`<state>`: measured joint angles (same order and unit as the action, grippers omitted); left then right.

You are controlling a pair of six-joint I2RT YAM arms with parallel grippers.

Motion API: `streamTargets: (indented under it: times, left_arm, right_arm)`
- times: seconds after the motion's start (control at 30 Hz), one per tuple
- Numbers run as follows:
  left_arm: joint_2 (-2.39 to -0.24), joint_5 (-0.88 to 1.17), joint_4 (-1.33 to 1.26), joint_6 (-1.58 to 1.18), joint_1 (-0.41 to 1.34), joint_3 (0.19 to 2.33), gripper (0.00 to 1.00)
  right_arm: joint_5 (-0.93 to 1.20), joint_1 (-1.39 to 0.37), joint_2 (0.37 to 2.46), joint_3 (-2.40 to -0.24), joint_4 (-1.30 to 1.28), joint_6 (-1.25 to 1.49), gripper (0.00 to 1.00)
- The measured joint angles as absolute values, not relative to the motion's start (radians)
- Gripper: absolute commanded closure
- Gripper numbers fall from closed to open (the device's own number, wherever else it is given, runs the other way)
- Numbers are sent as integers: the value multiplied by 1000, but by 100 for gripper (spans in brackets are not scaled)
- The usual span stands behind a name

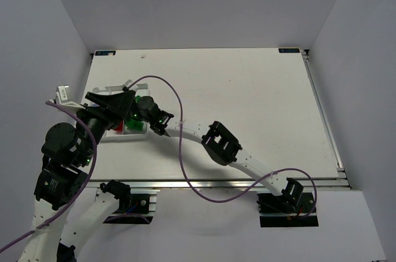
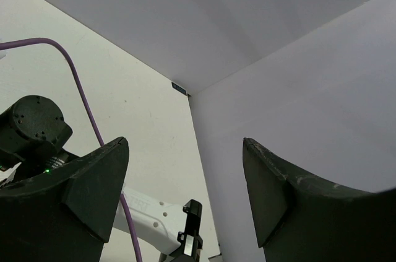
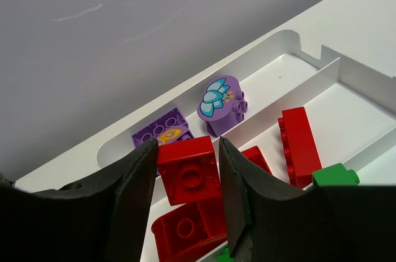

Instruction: Sort the legos into containers by color

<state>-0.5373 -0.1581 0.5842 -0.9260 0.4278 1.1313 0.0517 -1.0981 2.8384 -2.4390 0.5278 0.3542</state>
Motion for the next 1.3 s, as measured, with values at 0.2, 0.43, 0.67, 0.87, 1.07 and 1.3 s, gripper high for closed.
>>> streamTargets:
  times: [0.2, 0.43, 0.67, 0.87, 1.07, 1.3]
  left_arm:
    - [-537, -165, 584, -926, 428, 1131, 16]
    - [-537, -170, 587, -926, 428, 1131, 16]
    - [-537, -170, 599, -923, 428, 1129, 4]
    - [-539, -175, 595, -903, 428, 1127, 2]
    - [-574, -159, 586, -862, 429, 1127, 2]
    - [-661, -38, 504, -854, 429, 1061, 2]
  right_arm:
    - [51, -1098, 2838, -2440, 528, 354, 41]
    - [53, -1098, 2838, -2440, 533, 345, 41]
    - [89, -1088, 2801, -2319, 595, 296, 11]
    - [164, -1041, 2561, -2014, 521, 223, 11]
    - [228, -862, 2069, -1718, 317, 101, 11]
    - [278, -579, 1629, -1614, -104, -152, 10]
